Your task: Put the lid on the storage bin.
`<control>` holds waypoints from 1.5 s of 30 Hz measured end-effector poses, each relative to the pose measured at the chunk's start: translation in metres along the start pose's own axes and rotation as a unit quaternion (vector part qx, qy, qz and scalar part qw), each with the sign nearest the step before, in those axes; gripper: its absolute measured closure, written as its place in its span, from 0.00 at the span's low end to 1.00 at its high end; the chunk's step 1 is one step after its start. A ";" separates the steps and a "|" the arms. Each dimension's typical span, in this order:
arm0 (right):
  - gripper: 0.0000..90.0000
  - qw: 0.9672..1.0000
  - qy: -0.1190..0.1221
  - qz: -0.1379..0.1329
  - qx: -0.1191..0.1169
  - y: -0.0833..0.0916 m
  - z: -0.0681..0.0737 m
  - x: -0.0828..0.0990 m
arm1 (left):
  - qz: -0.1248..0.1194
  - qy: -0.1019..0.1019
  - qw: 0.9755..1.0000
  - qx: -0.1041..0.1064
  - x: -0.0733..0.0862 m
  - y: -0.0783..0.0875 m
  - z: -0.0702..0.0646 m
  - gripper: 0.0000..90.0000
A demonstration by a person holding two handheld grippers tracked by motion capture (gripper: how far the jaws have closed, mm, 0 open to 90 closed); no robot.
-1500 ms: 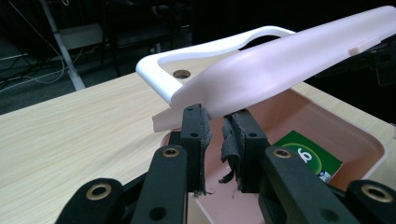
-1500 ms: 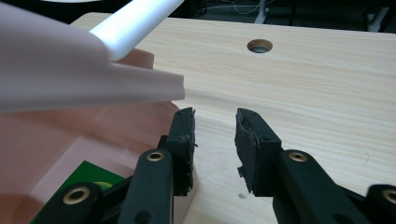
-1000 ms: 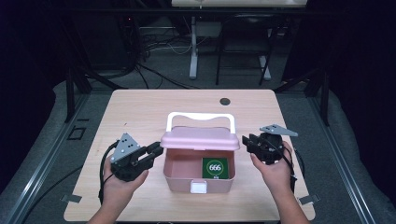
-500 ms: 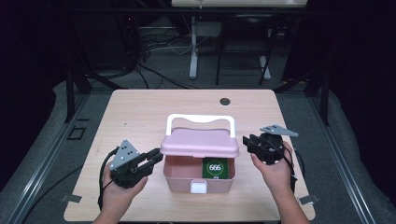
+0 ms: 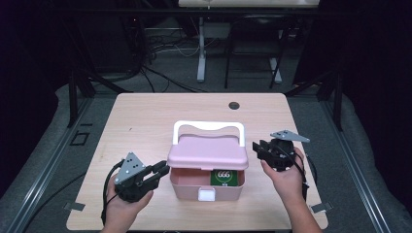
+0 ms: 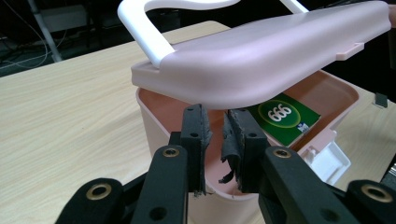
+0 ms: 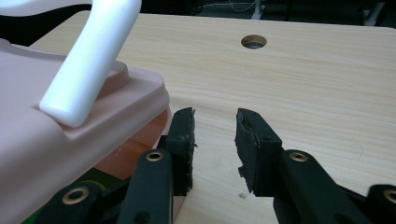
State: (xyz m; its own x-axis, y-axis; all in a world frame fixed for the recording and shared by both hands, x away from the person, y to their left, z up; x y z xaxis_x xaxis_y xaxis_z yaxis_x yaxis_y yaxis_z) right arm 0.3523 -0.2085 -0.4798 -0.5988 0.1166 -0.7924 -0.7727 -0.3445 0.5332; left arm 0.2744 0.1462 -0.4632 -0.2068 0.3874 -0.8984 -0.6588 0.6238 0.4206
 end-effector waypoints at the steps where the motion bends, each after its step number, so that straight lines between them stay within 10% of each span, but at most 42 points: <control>1: 0.75 1.000 0.000 -0.007 0.000 -0.001 0.000 0.000 | 0.001 0.001 1.000 0.000 0.001 0.000 -0.001 0.86; 45: 0.74 1.000 0.002 0.004 0.001 -0.003 -0.001 0.004 | 0.028 0.014 0.999 0.018 0.033 0.000 -0.013 0.86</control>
State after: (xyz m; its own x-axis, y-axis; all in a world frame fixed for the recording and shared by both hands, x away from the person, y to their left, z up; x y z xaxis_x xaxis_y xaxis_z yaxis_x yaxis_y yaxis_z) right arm 0.3528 -0.2083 -0.4849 -0.6036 0.1093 -0.7897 -0.7684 -0.3439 0.5397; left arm 0.2578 0.1502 -0.4947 -0.2639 0.4036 -0.8761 -0.6185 0.6262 0.4747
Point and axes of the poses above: each handheld gripper's, and its own axes: y roughly backward along the jaws, x roughly out of its underside, z roughly to its left, the point moved 4 cm from there along -y, roughly forward along the jaws, and after that the axes turned 11 degrees about -y, right-handed, at the moved point
